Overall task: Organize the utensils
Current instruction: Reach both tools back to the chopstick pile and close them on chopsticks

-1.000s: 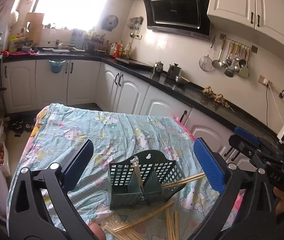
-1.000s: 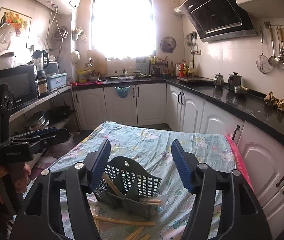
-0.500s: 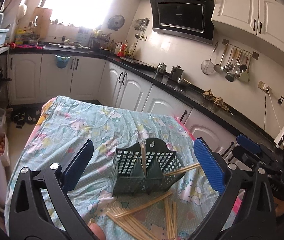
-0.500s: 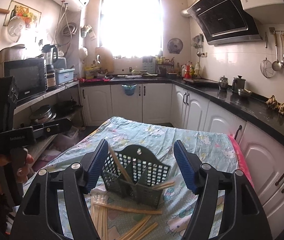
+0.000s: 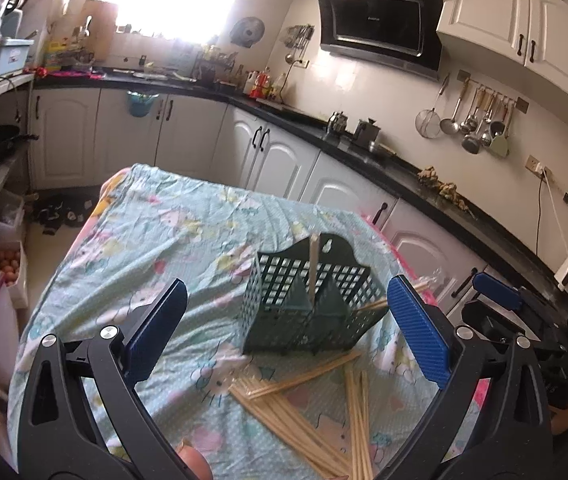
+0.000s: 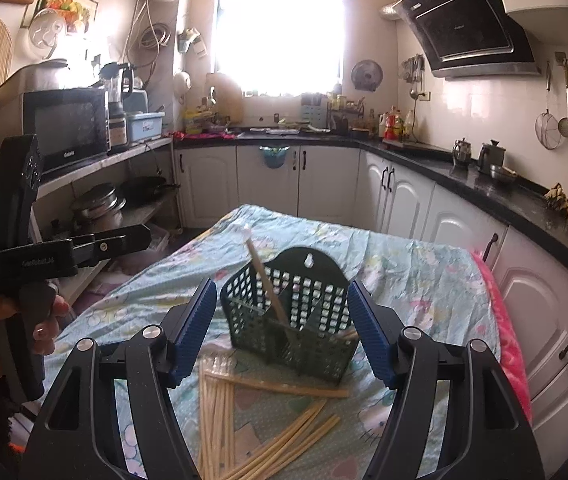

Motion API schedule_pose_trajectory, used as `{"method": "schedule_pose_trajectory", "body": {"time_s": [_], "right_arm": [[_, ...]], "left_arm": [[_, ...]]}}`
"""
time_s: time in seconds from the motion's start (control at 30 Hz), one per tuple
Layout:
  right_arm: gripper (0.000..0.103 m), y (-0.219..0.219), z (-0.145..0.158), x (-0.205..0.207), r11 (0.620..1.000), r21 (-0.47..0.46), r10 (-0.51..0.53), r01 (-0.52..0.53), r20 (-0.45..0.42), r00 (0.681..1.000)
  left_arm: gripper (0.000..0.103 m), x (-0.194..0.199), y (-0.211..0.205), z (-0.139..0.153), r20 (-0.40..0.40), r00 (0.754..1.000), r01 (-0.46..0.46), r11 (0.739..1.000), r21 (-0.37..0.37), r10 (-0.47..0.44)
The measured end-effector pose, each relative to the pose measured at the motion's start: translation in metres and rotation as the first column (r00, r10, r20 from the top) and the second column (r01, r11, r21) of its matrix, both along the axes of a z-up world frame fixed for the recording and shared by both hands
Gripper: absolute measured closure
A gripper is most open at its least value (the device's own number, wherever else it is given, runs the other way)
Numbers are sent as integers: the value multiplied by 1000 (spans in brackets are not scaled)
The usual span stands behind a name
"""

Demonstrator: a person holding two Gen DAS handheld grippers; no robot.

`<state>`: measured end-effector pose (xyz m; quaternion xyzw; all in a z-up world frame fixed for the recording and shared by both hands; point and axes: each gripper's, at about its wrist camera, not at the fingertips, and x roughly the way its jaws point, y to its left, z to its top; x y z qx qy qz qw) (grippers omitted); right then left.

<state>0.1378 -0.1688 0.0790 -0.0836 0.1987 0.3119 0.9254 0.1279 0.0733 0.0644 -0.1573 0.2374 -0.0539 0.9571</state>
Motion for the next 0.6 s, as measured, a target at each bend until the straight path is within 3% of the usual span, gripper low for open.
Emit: {"method": "schedule_pose_trajectory", "body": {"time_s": [0.6], "right_arm": [[38, 17, -61, -14, 996, -92, 9, -19, -111, 994]], "left_arm": [[11, -5, 0, -59, -135, 990, -20, 999, 41, 25]]}}
